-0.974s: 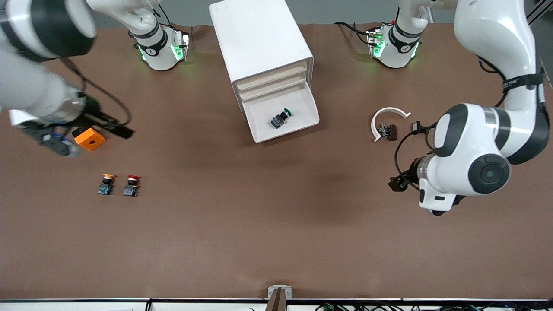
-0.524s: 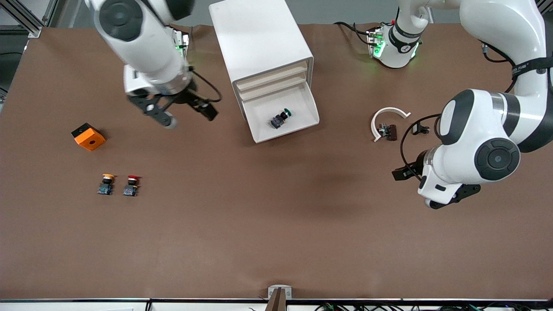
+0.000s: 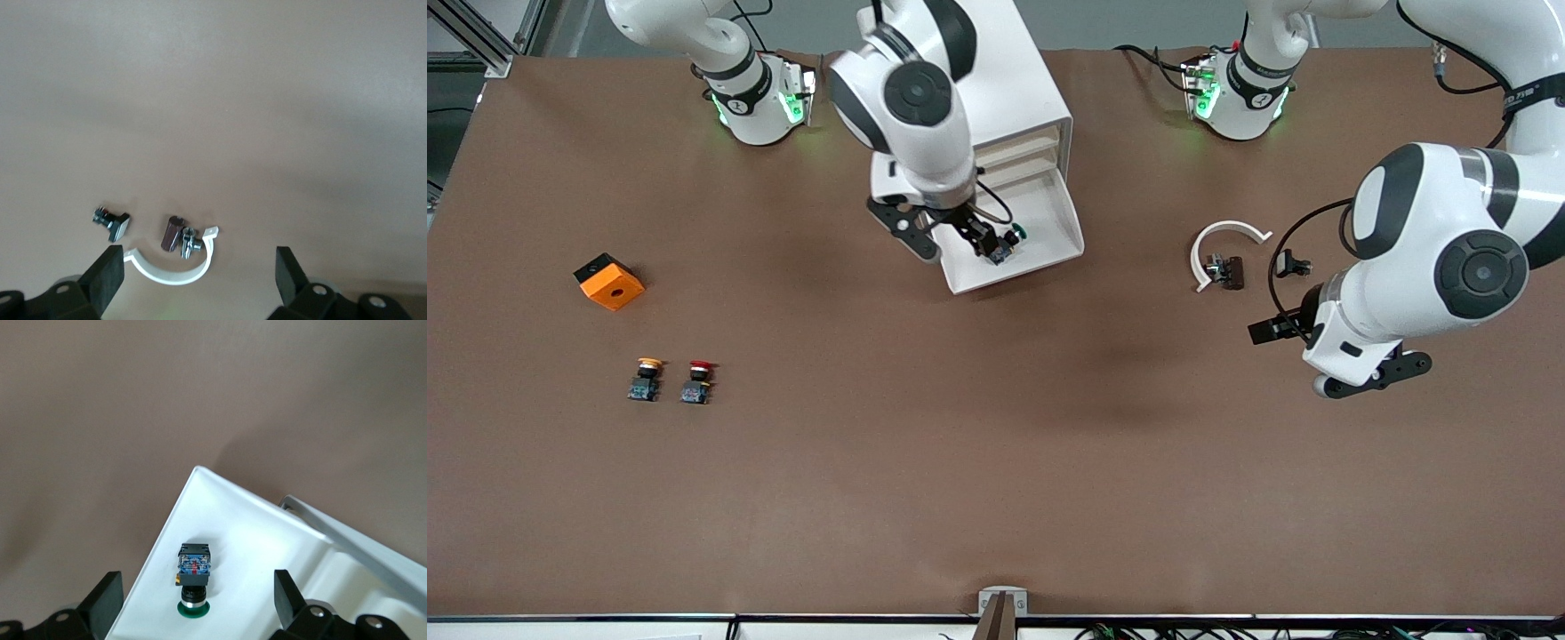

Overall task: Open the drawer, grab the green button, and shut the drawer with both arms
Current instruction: 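Lower the right gripper into the drawer over the green button, then grasp the green button with the right gripper while the left gripper approaches, then carry the button with the right gripper while the left gripper pushes drawer shut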

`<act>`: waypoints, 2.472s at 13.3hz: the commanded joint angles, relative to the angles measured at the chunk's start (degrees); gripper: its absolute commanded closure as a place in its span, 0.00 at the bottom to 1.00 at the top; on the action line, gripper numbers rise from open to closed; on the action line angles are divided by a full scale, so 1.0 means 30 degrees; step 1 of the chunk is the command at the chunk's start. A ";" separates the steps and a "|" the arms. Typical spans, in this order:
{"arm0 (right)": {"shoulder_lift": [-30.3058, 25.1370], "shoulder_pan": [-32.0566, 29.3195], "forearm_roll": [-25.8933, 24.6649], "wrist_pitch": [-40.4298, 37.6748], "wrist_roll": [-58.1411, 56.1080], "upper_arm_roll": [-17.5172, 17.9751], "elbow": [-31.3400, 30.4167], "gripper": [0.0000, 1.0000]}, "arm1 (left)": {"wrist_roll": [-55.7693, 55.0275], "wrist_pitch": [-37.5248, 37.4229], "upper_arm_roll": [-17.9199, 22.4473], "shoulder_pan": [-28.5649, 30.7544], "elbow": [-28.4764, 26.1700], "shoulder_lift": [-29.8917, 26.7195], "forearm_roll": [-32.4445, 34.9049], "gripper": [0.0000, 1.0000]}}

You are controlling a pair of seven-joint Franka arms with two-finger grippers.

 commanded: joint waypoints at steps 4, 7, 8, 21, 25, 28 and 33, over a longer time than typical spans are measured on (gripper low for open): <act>0.2043 0.1270 -0.0680 0.1330 0.0457 -0.0301 0.0408 0.00 | 0.1355 0.4354 -0.0338 0.0013 -0.5400 -0.2075 0.0272 0.00; 0.2775 0.1357 -0.0829 0.1887 0.0134 -0.0301 0.0466 0.00 | 0.1890 0.6287 -0.0515 -0.0162 -0.6922 -0.1957 0.0153 0.00; 0.3068 0.1619 -0.0916 0.2150 0.0134 -0.0301 0.0466 0.00 | 0.1948 0.6902 -0.0747 -0.0163 -0.7507 -0.1928 0.0153 0.00; 0.4360 0.2266 -0.1093 0.2358 0.0134 -0.0301 0.1111 0.00 | -0.0569 0.8578 -0.2976 -0.0367 -0.7485 -0.0317 -0.1106 0.00; 0.4418 0.2266 -0.1064 0.2504 0.0338 -0.0300 0.1140 0.05 | -0.1126 0.8491 -0.3211 -0.0339 -0.7279 -0.0199 -0.1165 0.00; 0.4447 0.2295 -0.1034 0.2504 0.0397 -0.0301 0.1228 0.23 | -0.1537 0.8461 -0.3240 -0.0397 -0.7249 -0.0170 -0.1165 0.00; 0.4623 0.2442 -0.1034 0.2533 0.0486 -0.0301 0.1228 0.26 | -0.1742 0.8461 -0.3240 -0.0689 -0.7249 0.0004 -0.1194 0.00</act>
